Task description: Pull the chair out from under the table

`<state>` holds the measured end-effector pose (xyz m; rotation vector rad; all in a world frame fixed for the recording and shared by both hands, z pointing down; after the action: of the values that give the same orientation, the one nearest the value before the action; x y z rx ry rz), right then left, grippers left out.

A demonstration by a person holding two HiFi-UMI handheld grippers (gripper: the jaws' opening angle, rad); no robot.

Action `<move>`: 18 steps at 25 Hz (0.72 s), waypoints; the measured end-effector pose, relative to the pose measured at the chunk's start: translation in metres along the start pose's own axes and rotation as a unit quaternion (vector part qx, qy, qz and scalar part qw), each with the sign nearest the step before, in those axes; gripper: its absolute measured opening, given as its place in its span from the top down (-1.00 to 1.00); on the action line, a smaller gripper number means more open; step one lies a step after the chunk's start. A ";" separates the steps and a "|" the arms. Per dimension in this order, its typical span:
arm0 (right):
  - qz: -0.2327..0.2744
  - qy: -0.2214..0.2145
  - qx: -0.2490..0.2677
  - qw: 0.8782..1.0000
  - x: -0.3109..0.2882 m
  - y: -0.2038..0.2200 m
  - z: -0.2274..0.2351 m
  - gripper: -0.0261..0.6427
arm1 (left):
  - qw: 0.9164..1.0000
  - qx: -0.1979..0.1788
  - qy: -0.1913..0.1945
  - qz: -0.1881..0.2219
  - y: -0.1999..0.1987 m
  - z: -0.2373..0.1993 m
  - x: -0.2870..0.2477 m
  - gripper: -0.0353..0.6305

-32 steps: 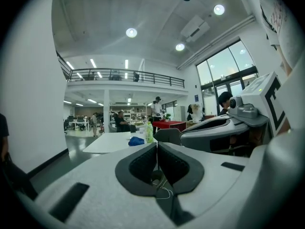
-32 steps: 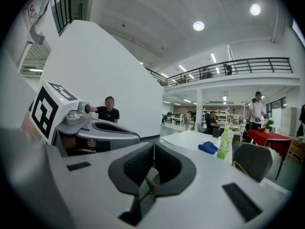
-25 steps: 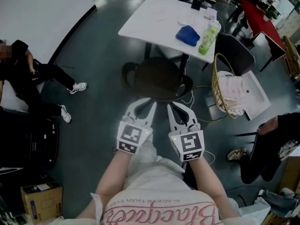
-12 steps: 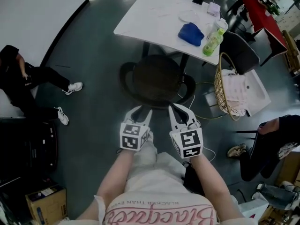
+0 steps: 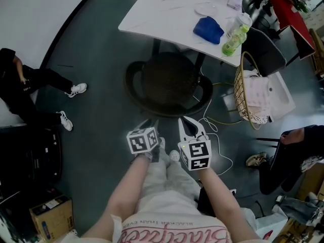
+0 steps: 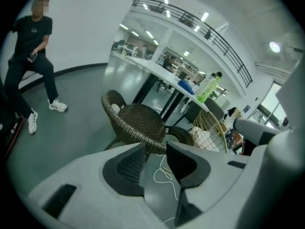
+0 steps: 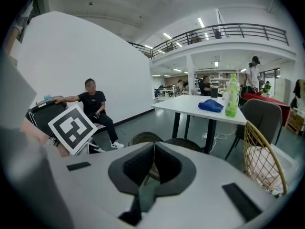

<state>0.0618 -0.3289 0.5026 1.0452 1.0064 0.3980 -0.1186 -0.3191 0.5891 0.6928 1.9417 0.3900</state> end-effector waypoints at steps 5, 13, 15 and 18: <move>-0.026 -0.001 -0.015 1.000 -0.024 0.019 0.008 0.91 | 0.992 0.123 0.000 -0.009 0.005 -0.014 -0.030 0.55; -0.053 -0.003 -0.033 0.998 -0.043 0.031 0.021 0.91 | 0.970 0.241 -0.001 0.020 0.003 -0.024 -0.053 0.55; -0.058 -0.003 -0.034 0.998 -0.047 0.031 0.025 0.91 | 0.964 0.266 0.000 0.029 0.001 -0.026 -0.054 0.55; -0.061 -0.002 -0.033 0.998 -0.052 0.029 0.030 0.91 | 0.959 0.282 0.009 0.034 -0.003 -0.025 -0.058 0.55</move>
<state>0.0648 -0.3673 0.5576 0.9193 1.0399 0.3272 -0.1224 -0.3570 0.6398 1.1227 2.0629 -0.1329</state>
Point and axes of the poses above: the fingertips, and each gripper's own axes: x backward along the fingers, z to its right, y out of its underside, the point moved 9 cm from there along x, backward along the fingers, and after that the axes turned 2 degrees about -x, right-handed, at the moved point
